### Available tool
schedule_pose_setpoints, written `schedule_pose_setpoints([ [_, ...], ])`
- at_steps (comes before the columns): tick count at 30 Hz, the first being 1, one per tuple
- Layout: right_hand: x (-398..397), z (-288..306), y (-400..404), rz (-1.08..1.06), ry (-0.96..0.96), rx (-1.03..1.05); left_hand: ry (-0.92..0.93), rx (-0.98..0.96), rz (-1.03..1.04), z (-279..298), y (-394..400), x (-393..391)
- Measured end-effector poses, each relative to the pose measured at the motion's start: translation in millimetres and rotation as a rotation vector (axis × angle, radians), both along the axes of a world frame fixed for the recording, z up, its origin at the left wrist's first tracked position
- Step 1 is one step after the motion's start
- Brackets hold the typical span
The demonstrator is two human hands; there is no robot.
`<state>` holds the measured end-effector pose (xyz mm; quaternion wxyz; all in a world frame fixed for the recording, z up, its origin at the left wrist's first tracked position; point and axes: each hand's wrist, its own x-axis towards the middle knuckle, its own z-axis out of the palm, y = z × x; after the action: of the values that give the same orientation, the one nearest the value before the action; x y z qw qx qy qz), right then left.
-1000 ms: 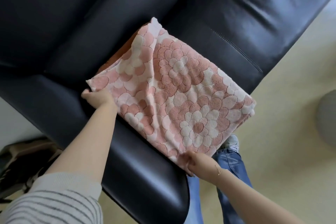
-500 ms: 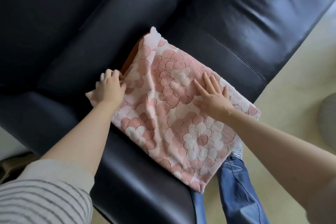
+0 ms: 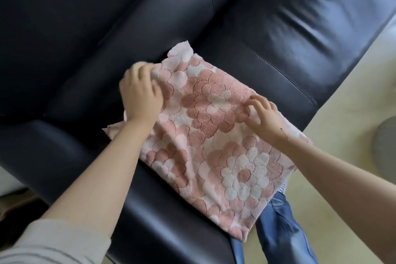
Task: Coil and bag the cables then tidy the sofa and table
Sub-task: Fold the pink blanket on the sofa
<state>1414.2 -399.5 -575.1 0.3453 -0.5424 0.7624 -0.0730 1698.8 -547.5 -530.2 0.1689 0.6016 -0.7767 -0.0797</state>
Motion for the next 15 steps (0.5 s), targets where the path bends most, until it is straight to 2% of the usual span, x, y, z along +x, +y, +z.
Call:
schedule_pose_setpoints([
  [2, -2.7, 2.2, -9.7, -0.18, -0.045, -0.098, 0.057, 0.028, -0.169, 3.0, -20.1, -34.3],
  [4, -4.6, 0.5, -24.5, -0.281, -0.03, -0.068, 0.125, 0.147, -0.383, -2.8, -22.2, -67.8],
  [7, -10.6, -10.1, -40.7, -0.222, 0.033, 0.068, -0.015, 0.115, -0.552, -29.7, 10.7, -98.9],
  [10, -18.9, -15.6, -48.4, -0.127, 0.013, 0.069, -0.12, 0.131, -0.524, -52.6, 55.2, -95.3],
  [15, -35.4, -21.3, -52.9, -0.054, -0.055, 0.017, -0.464, 0.426, -0.319, -79.3, 39.2, -84.3],
])
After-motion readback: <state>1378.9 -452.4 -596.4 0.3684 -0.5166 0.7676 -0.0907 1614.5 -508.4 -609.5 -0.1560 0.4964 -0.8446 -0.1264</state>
